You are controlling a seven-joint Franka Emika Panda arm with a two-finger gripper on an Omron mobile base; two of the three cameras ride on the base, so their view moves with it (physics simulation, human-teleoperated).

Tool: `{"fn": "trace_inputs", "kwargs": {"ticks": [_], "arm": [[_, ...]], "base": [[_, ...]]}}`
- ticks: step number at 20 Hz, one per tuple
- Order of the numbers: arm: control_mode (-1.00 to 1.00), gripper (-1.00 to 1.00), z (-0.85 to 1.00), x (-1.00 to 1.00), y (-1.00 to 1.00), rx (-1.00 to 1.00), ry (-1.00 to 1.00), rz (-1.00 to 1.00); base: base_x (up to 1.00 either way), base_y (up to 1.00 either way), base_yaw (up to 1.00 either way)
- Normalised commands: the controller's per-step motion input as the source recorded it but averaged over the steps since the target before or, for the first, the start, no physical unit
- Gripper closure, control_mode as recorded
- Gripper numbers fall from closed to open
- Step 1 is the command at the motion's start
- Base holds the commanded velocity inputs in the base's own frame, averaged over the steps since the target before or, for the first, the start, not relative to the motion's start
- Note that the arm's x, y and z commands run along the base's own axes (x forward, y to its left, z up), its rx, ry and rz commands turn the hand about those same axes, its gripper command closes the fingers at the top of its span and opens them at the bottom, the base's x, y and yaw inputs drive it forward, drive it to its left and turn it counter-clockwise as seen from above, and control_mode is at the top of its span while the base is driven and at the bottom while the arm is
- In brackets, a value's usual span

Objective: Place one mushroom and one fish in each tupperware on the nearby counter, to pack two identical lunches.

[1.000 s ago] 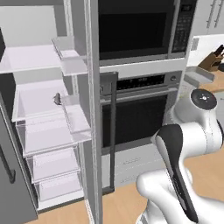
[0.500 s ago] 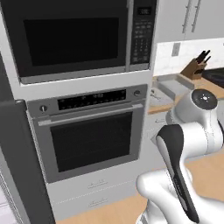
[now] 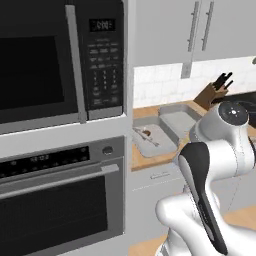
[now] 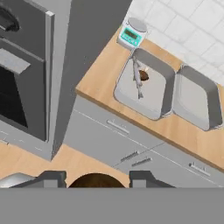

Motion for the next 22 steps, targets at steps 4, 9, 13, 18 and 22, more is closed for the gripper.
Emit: {"fn": "trace_inputs", "kwargs": {"ticks": [4,9,13,18,22], "arm": [[1.0,1.0,0.0,0.0,0.0,0.0,0.0,0.0],[1.0,1.0,0.0,0.0,0.0,0.0,0.0,0.0],[-1.0,1.0,-0.17,0.45,0.0,0.0,0.0,0.0],[-1.0,1.0,-0.82,0.94,-0.18,0.0,0.0,0.06],[-1.0,1.0,-0.76,1.0,-0.01,0.0,0.13,0.03]], "base": [[1.0,-1.0,0.04],[0.93,-0.57,0.02],[0.39,0.0,0.0],[0.0,0.0,0.0],[0.0,0.0,0.0]]}}
